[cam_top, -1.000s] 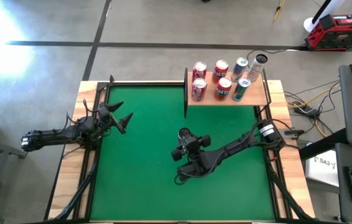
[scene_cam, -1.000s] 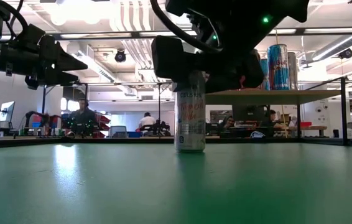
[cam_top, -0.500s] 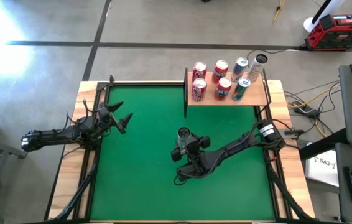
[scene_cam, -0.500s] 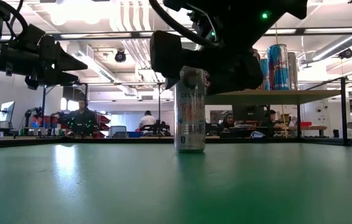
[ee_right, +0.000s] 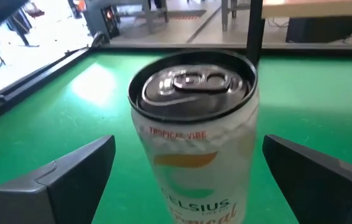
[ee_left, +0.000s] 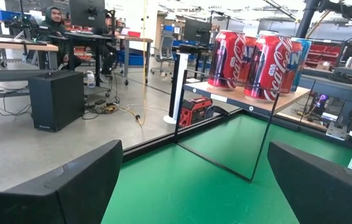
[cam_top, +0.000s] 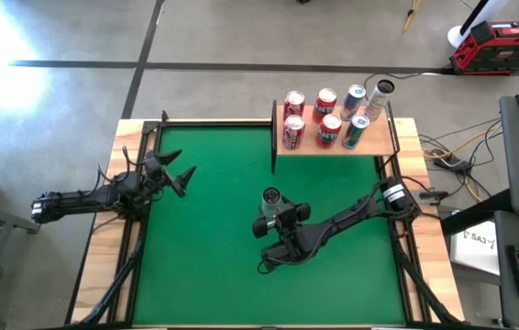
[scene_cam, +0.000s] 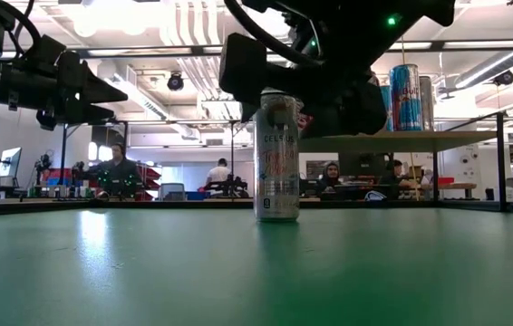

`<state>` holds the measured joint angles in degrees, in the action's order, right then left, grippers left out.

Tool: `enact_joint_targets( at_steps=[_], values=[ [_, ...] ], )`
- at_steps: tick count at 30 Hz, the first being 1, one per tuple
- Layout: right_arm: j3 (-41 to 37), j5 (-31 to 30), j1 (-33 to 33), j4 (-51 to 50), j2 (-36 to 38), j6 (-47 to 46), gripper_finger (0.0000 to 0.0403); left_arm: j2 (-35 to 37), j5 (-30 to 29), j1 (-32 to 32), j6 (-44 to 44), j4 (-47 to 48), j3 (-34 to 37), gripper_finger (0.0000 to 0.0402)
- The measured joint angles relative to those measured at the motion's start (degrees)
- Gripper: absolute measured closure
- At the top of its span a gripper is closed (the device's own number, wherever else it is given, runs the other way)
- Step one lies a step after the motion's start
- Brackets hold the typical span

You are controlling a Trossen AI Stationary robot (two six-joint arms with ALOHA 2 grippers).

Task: Place canned beverage on shelf
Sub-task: Put the white yellow soda can on the shelf aligned with the other white yellow soda can

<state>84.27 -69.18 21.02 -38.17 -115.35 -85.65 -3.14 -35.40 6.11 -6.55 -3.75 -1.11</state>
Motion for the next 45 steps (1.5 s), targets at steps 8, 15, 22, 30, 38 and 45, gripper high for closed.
enact_joint_targets(
  at_steps=[8,15,22,30,38,45],
  values=[
    [0.0,-1.5,1.0,-0.2,0.7,0.0,0.0003,0.0,0.0,0.0,0.0,0.0,0.0,0.0015],
    [3.7,11.4,0.4,-6.3,3.4,-3.1,0.0003,0.0,0.0,0.0,0.0,0.0,0.0,0.0015],
    [11.9,27.1,-1.9,-19.9,5.6,-5.9,0.0003,0.0,0.0,0.0,0.0,0.0,0.0,0.0015],
    [22.0,43.8,-7.2,-30.9,5.6,-4.9,0.0003,0.0,0.0,0.0,0.0,0.0,0.0,0.0015],
    [26.0,55.6,-13.1,-32.7,5.6,1.6,0.0003,0.0,0.0,0.0,0.0,0.0,0.0,0.0015],
    [25.8,59.6,-16.6,-32.5,5.6,3.9,0.0003,0.0,0.0,0.0,0.0,0.0,0.0,0.0015]
  ],
)
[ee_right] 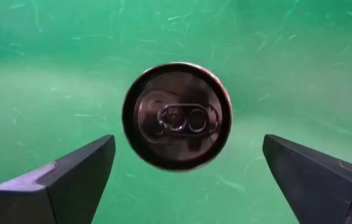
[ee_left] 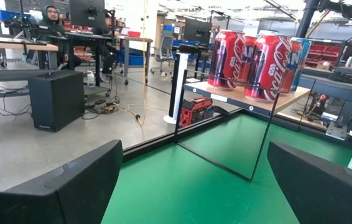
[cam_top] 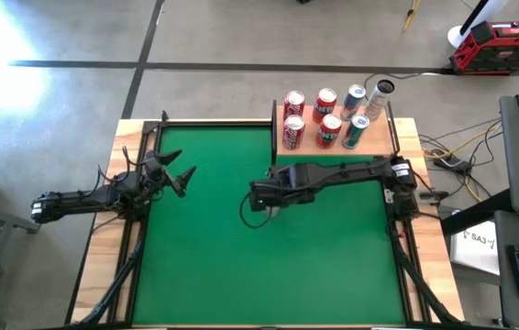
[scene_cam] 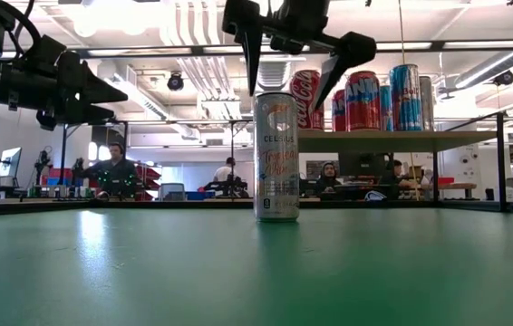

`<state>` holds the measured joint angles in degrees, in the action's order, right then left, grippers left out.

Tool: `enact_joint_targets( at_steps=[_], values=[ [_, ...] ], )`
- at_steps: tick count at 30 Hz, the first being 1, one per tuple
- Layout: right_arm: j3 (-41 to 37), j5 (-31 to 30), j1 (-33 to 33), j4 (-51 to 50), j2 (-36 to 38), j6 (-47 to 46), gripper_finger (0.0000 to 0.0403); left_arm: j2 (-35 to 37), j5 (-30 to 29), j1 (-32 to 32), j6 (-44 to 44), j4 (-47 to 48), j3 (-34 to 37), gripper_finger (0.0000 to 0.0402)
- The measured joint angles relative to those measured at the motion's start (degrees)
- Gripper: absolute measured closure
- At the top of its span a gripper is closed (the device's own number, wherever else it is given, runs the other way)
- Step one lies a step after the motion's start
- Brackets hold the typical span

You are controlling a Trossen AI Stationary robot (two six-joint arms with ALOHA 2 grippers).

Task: Place canned beverage on shelf
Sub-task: Put the white yellow soda can on the shelf aligned with the other white yellow soda can

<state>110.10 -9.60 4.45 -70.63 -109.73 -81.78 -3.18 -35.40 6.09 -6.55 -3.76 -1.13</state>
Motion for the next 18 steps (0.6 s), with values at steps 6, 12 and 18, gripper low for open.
enact_joint_targets(
  at_steps=[6,12,18],
  values=[
    [0.1,2.6,-1.7,0.7,-1.4,1.5,0.0003,0.0,0.0,0.0,0.0,0.0,0.0,0.0015],
    [0.1,2.6,-2.4,1.1,-2.6,3.0,0.0003,0.0,0.0,0.0,0.0,0.0,0.0,0.0015],
    [0.1,2.0,-3.0,2.3,-2.6,2.3,0.0009,0.0,0.0,0.0,0.0,0.0,0.0,0.0015]
  ],
)
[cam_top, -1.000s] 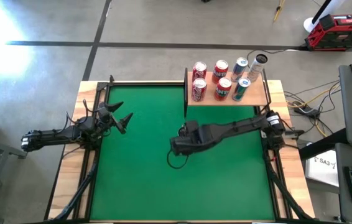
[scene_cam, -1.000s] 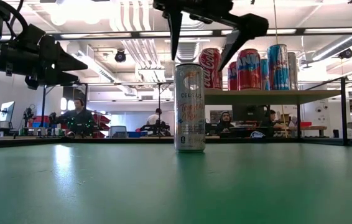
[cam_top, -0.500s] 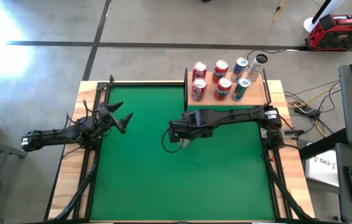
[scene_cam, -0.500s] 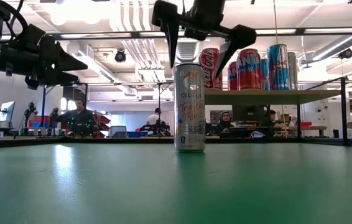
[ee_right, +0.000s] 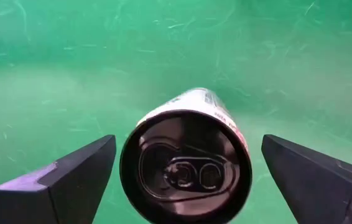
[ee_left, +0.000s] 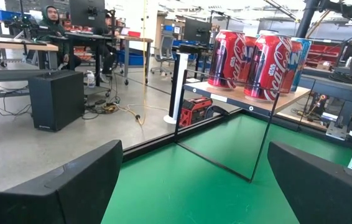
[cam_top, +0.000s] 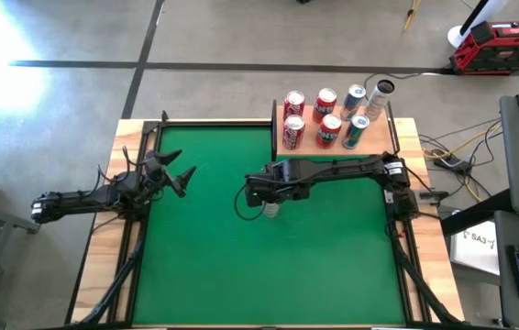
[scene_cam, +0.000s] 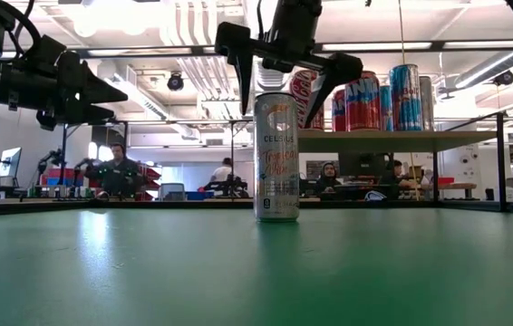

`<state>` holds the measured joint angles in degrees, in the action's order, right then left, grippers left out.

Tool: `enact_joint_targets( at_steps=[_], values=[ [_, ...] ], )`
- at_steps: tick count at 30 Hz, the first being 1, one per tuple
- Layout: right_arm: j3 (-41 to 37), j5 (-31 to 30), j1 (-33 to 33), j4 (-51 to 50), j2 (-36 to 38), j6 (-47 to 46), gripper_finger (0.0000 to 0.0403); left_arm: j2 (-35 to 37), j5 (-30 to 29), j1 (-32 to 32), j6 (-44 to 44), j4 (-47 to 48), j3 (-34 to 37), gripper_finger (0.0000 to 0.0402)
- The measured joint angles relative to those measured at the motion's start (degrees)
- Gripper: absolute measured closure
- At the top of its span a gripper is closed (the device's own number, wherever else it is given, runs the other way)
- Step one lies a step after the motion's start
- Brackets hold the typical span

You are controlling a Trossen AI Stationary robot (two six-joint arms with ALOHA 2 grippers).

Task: Place canned beverage on shelf
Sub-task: Put the white yellow soda can on the shelf aligned with the other white yellow soda can

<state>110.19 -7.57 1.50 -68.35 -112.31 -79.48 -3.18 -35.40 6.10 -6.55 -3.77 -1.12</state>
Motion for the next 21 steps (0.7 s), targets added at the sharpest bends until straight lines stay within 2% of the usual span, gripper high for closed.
enact_joint_targets(
  at_steps=[4,9,14,18,21],
  values=[
    [-0.2,0.0,0.0,0.1,0.0,0.0,0.0052,0.0,0.0,0.0,0.0,0.0,0.0,0.0015],
    [-0.4,0.1,0.0,0.0,0.0,-0.5,0.0154,0.0,0.0,0.0,0.0,0.0,0.0,0.0015],
    [-0.2,1.1,0.1,-1.9,0.0,-4.9,0.0156,0.0,0.0,0.0,0.0,0.0,0.0,0.0015],
    [3.7,4.6,0.3,-11.0,0.0,-5.2,0.0156,0.0,0.0,0.0,0.0,0.0,0.0,0.0015],
    [7.9,4.6,0.8,-16.3,0.5,-6.3,0.0156,0.0,0.0,0.0,0.0,0.0,0.0,0.0015]
  ],
)
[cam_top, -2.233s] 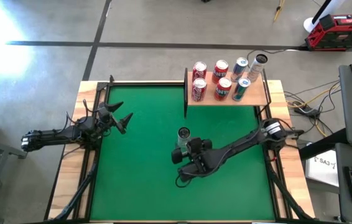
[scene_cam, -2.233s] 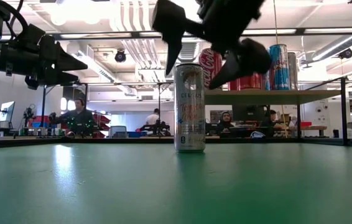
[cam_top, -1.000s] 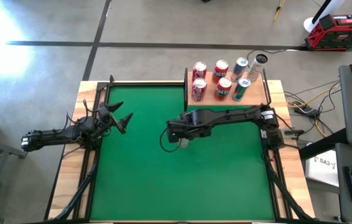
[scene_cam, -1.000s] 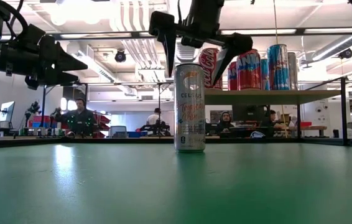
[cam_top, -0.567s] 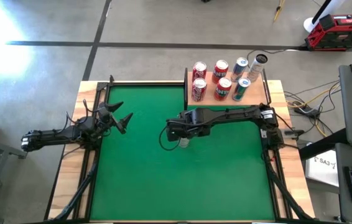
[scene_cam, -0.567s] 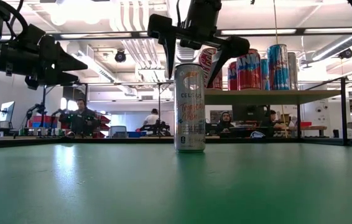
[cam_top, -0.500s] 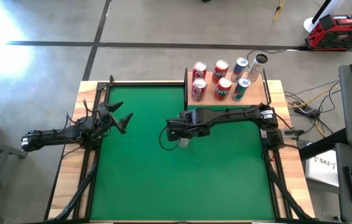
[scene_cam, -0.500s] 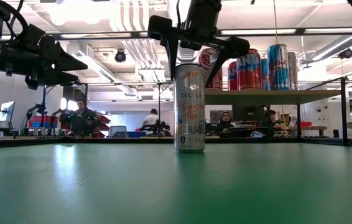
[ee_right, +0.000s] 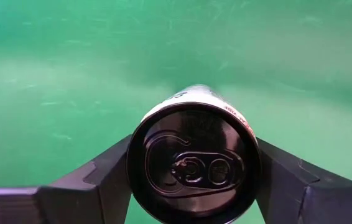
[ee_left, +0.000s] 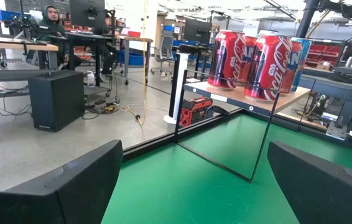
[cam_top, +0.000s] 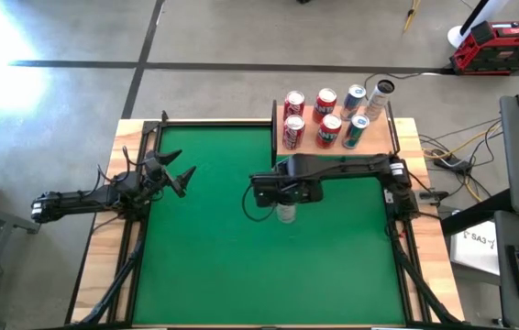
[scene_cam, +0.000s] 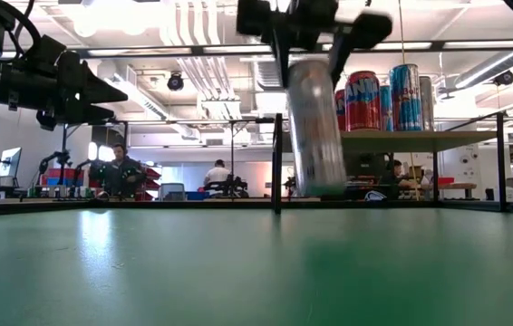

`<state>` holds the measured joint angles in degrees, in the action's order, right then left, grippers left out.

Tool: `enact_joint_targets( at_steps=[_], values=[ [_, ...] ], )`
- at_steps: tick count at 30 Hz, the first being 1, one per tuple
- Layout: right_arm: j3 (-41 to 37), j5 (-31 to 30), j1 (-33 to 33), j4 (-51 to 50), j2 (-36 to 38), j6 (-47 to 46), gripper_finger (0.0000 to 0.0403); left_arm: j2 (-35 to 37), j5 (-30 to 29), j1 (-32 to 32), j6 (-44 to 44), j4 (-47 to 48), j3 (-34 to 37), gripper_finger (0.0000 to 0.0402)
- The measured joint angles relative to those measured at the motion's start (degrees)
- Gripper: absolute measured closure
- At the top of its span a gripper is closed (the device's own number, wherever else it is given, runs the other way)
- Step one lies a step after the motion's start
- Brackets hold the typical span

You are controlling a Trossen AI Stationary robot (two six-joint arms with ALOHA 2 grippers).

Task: Place canned beverage on shelf
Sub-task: Put the white yellow soda can on the shelf aligned with the other white yellow soda can

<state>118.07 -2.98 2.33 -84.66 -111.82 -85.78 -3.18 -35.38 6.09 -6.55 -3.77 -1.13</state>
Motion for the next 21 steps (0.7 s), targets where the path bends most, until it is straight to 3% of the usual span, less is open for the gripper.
enact_joint_targets(
  at_steps=[4,8,21],
  values=[
    [4.3,-1.8,0.9,-6.6,1.5,-1.0,0.0156,0.0,0.0,0.0,0.0,0.0,0.0,0.0015],
    [3.7,-6.3,2.3,-4.7,6.3,-3.6,0.0156,0.0,0.0,0.0,0.0,0.0,0.0,0.0015],
    [-12.7,-9.2,3.0,-5.4,26.0,-16.1,0.0156,0.0,0.0,0.0,0.0,0.0,0.0,0.0015]
  ],
)
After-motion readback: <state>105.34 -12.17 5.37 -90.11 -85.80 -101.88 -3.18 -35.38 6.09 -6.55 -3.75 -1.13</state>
